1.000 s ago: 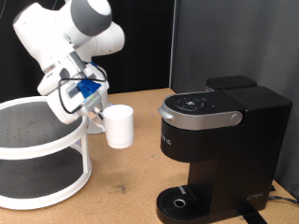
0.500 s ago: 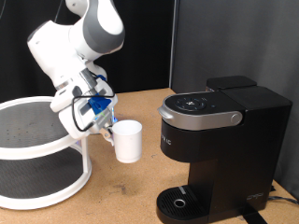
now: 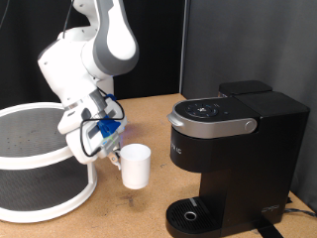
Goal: Make a cup of coffee with the keurig machine
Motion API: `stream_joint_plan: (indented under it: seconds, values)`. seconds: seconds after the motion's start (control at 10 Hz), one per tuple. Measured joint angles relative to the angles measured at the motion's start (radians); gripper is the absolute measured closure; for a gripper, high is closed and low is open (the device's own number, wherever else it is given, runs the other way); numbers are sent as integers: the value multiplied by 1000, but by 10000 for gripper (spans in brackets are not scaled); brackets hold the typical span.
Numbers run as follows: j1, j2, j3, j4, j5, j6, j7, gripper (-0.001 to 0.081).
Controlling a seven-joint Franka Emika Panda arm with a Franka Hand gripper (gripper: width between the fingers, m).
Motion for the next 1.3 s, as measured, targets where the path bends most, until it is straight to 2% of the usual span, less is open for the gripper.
stream_joint_plan:
  seconds: [0.3,0.8,1.3]
  values:
    - [17,75,7,34,161,0,-120,739]
    - [26,141,49,89,306,-24,-221,739]
    - [42,212,122,147,479,-16,-315,739]
